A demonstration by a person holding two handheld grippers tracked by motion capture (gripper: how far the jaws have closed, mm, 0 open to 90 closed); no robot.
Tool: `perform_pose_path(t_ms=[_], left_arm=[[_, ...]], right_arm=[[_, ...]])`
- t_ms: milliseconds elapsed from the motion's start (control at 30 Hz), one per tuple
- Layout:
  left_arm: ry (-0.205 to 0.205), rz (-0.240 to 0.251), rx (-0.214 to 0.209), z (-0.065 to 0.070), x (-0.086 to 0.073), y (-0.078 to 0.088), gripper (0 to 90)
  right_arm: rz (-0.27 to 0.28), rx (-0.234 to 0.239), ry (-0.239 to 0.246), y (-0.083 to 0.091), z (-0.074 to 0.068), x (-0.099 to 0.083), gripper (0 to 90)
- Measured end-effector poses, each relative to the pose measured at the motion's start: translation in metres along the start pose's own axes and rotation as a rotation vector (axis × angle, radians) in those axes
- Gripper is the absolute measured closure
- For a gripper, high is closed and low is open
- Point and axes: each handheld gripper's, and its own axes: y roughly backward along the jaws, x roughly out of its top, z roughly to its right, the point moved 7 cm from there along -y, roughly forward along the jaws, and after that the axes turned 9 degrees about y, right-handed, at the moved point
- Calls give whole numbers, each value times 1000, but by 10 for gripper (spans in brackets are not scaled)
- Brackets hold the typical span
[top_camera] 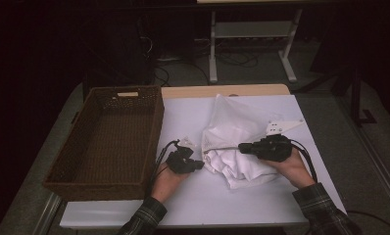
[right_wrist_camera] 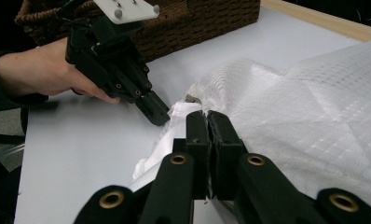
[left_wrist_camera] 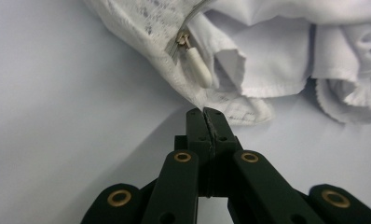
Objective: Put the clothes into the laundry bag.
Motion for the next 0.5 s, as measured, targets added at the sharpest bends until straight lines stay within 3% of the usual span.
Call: perform_pose_path(t_ms=[100, 200, 267, 367, 500], left_arm=[[3, 5, -2, -1, 0, 0, 900], [8, 10, -4, -2, 0, 0, 900], [10, 13, -3, -2, -1, 0, 900], [5, 12, 0, -1, -1, 0, 900], [4, 11, 5, -1, -1, -1, 900]], right_arm=[[-3, 3, -14, 3, -3, 2, 706], [1, -19, -5, 11, -10, 6, 612], [-4, -19, -2, 13, -11, 6, 610], [-35, -9, 4, 17, -25, 2, 585], [-77, -19, 12, 12, -33, -9, 567]])
